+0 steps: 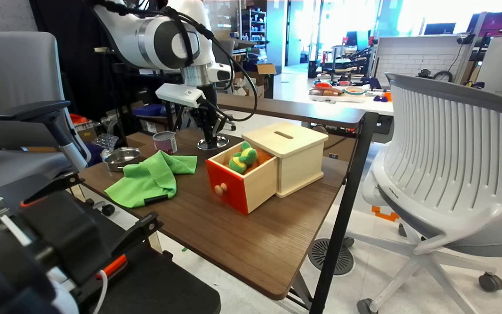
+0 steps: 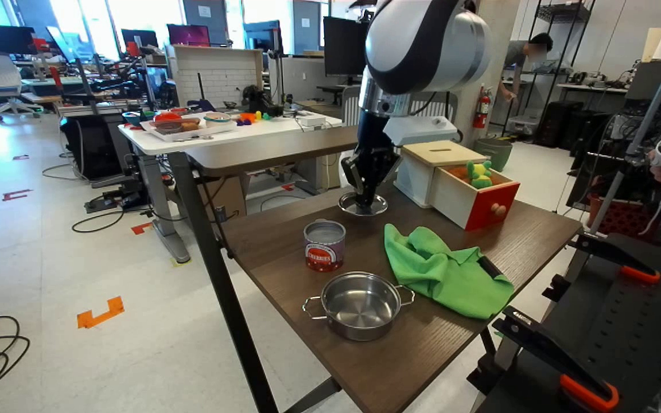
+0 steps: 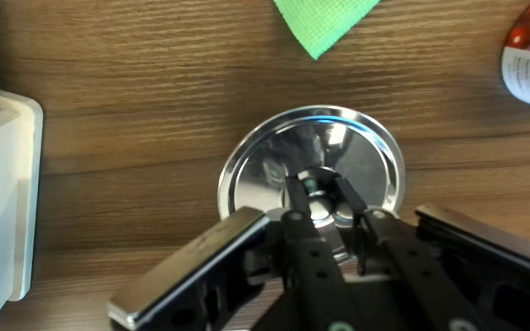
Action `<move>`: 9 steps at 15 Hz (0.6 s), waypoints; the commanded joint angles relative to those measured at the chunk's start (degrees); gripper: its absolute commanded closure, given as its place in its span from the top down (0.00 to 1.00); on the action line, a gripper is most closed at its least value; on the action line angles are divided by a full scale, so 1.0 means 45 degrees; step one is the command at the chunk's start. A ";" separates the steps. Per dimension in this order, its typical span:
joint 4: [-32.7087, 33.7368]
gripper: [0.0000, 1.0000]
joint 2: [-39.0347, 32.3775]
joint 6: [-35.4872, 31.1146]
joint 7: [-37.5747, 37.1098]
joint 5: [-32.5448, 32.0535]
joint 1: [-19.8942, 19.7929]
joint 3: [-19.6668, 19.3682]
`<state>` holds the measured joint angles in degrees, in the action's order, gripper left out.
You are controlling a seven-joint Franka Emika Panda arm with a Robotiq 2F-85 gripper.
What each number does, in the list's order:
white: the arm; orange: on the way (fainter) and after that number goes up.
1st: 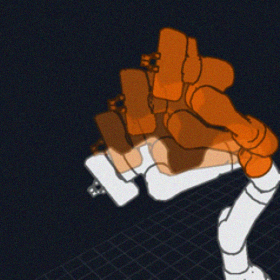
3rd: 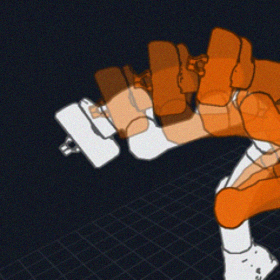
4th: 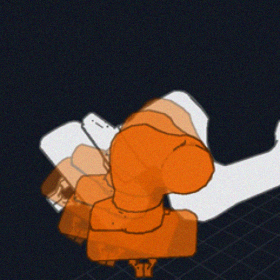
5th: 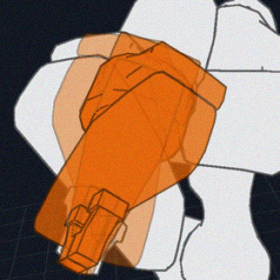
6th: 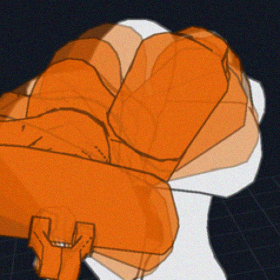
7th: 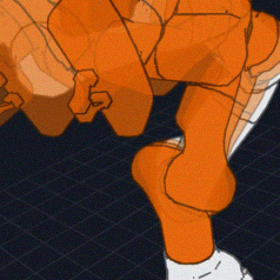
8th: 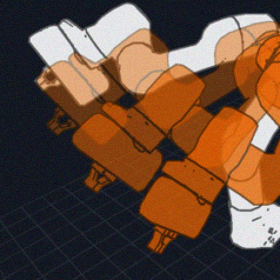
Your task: Uncover the pot
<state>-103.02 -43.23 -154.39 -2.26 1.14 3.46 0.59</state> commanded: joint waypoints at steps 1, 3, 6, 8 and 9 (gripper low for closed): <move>0.1068 0.05 -0.0879 0.0488 -0.0536 -0.0143 0.0237 -0.0316; 0.1330 0.05 -0.1112 0.0750 -0.0598 -0.0051 0.0158 -0.0273; 0.1551 0.37 -0.1248 0.1102 -0.0596 -0.0009 0.0102 -0.0196; 0.1441 0.53 -0.1127 0.1118 -0.0637 0.0067 0.0069 -0.0123; 0.1284 0.59 -0.0964 0.1101 -0.0545 0.0082 0.0025 -0.0052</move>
<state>-97.92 -48.21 -151.60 -4.22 1.25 3.47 0.10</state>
